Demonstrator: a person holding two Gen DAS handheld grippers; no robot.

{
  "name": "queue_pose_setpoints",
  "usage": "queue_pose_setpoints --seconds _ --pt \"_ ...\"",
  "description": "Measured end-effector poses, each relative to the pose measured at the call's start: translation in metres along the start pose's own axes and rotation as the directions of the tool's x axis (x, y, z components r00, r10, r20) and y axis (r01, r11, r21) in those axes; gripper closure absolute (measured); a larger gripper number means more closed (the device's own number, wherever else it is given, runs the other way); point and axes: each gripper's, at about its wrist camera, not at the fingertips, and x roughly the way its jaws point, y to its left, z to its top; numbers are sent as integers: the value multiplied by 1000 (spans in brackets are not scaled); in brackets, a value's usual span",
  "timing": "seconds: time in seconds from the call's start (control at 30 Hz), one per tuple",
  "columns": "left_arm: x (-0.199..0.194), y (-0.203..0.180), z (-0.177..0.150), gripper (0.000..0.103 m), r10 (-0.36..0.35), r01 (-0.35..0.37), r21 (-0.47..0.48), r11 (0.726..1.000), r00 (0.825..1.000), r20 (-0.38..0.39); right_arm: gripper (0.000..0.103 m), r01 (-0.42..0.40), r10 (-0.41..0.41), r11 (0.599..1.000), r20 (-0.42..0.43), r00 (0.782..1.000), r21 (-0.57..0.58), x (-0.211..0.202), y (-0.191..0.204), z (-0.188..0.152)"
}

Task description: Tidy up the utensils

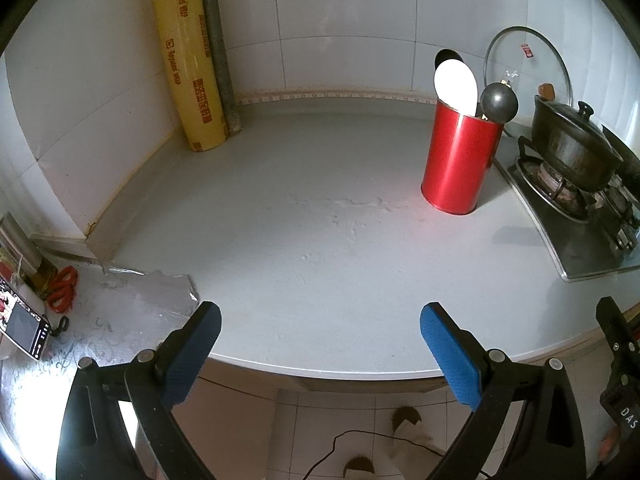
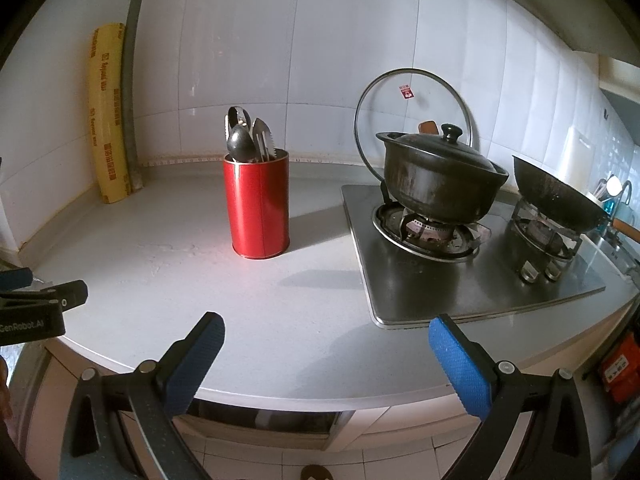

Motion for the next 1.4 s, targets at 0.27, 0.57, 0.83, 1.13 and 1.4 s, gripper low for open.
queue_pose_setpoints --seconds 0.27,0.57,0.83,1.13,1.4 --pt "1 0 1 3 -3 3 1 1000 1000 -5 0 1 -1 1000 0 1000 -1 0 0 0" --pt "4 1 1 3 5 -5 12 1000 1000 -3 0 1 -1 1000 -2 1000 -2 1 3 0" --pt "5 5 3 3 2 -2 15 1000 1000 2 0 4 -4 1000 2 1000 -6 3 8 1" --pt "6 8 4 3 -3 3 15 1000 1000 1 0 8 -8 1000 2 1000 -9 3 11 2" --pt "5 6 3 3 -9 9 14 1000 1000 3 0 13 -13 1000 3 1000 -9 1 10 1"
